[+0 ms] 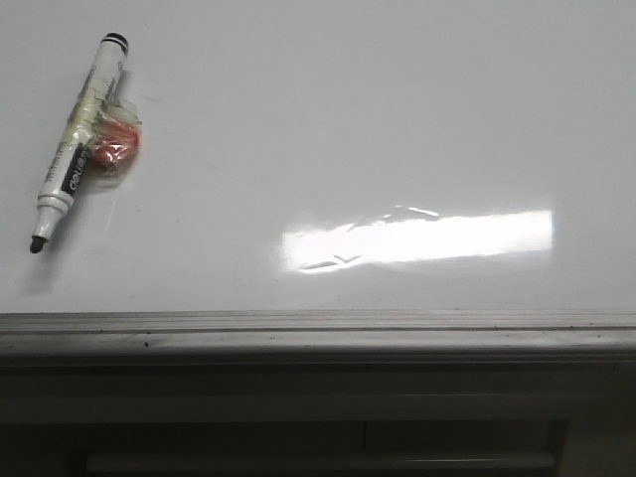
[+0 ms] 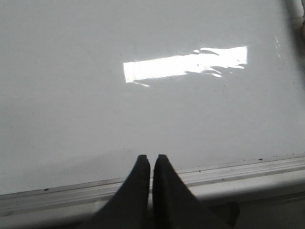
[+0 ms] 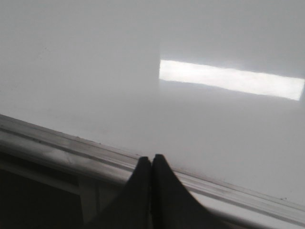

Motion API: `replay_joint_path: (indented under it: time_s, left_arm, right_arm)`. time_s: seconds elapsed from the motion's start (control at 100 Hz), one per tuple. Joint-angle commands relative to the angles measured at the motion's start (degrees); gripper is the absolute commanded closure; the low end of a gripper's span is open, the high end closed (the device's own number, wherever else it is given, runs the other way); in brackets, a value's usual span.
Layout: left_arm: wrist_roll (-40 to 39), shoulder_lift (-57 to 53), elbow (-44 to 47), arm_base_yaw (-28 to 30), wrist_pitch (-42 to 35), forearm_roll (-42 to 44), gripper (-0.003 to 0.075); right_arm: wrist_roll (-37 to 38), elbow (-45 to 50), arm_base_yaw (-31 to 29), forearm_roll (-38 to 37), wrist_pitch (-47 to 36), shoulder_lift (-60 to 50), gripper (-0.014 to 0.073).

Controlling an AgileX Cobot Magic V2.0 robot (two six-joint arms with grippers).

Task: Write number 0 on whiteboard

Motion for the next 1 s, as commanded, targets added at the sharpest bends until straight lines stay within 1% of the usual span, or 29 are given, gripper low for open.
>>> replay_joint_path:
  time_s: [0.0,0.06,0.13,0.18,0.23,0.25,0.26,0.3,0.33,0.43,0.48,0.58,0.63,0.66,0.7,0.73,0.77,0.82,0.87,0.89,0.92,0.99]
  left_arm:
    - [0.01,-1.67,1.85,0.26,-2.81,0.09,0.074]
    - [0.01,-1.67,1.85,0.26,-3.24,0.17,0.074]
    - [0.01,-1.67,1.85,0.26,-5.31,-4.58,0.074]
    - [0.01,-1.67,1.85,0.16,-7.4,-12.73,0.074]
    - [0.01,-1.67,1.85,0.16,-8.87,-25.68,0.074]
    - [0.01,-1.67,1.85,0.16,-9.16,-28.7,0.074]
    - [0.01,-1.67,1.85,0.16,-9.32,-31.4,0.074]
    - [0.01,-1.67,1.85,0.16,-9.7,-37.86,0.074]
    - [0.01,-1.67,1.85,0.16,-9.99,-41.44,0.074]
    - [0.01,-1.67,1.85,0.16,-10.15,-45.77,0.074]
    - [0.01,-1.67,1.85,0.16,-9.9,-48.82,0.074]
    - [0.01,-1.67,1.75,0.16,-10.24,-55.28,0.074]
    - [0.26,-1.67,1.51,0.16,-10.81,-55.56,0.074]
    - [0.69,-1.67,1.18,0.16,-11.09,-55.08,0.0739]
    - [1.8,-1.67,0.2,0.16,-10.73,-54.05,0.0738]
    - [4.1,-1.67,-0.73,0.16,-10.14,-52.74,0.0732]
    - [7.02,-1.54,-2.55,0.16,-8.96,-51.32,0.0706]
    - [11.79,-1.11,-5.22,0.16,-7.25,-49.76,0.0648]
    - [17.89,-0.07,-8.26,0.16,-5.25,-48.21,0.0564]
    - [19.43,0.55,-9.64,0.16,-4.29,-47.88,0.0523]
    - [22.76,1.62,-11.49,0.16,-2.86,-46.88,0.0454]
    - [27.09,5.48,-16.0,0.16,1.19,-44.61,0.0351]
  right_arm:
    - [-0.01,0.67,-0.43,0.26,-2.08,-1.11,0.0651]
    - [-0.01,0.67,-0.43,0.26,-2.18,-1.11,0.0651]
    - [-0.01,0.67,-0.43,0.26,-2.32,-1.11,0.0651]
    - [-0.01,0.67,-0.43,-0.11,-3.77,-1.11,0.0651]
    - [-0.01,0.67,-0.43,-0.14,-7.38,-1.11,0.0651]
    - [-0.01,0.67,-0.43,0.37,-9.48,-1.11,0.0651]
    - [0.1,0.67,-0.43,1.14,-10.22,-1.11,0.0651]
    - [0.09,0.67,-0.43,4.2,-15.02,-1.11,0.0651]
    - [0.09,0.67,-0.43,8.45,-18.87,-1.11,0.0651]
    - [0.19,0.67,-0.43,21.26,-28.11,-1.11,0.0651]
    - [0.19,0.67,-0.43,26.78,-30.48,-1.11,0.0651]
    - [0.32,0.54,-0.43,33.79,-34.09,-1.11,0.0651]
    - [0.67,-0.03,-0.43,37.72,-34.44,-1.11,0.0651]
    - [0.67,-0.39,-0.43,38.81,-34.14,-1.11,0.0651]
    - [0.67,-1.47,-0.43,38.69,-31.98,-1.11,0.0649]
    - [0.67,-2.39,-0.43,37.97,-29.53,-1.11,0.0638]
    - [0.67,-4.03,-0.43,36.29,-24.95,-1.11,0.0613]
    - [0.67,-6.35,-0.43,32.67,-19.23,-1.11,0.0561]
    - [0.57,-8.7,-0.43,28.71,-14.5,-1.11,0.0472]
    - [0.57,-9.72,-0.43,27.92,-12.87,-1.11,0.0446]
    - [0.57,-10.98,-0.43,26.32,-10.81,-1.01,0.0379]
    - [-0.4,-13.63,-0.43,25.08,-6.87,-0.24,0.0253]
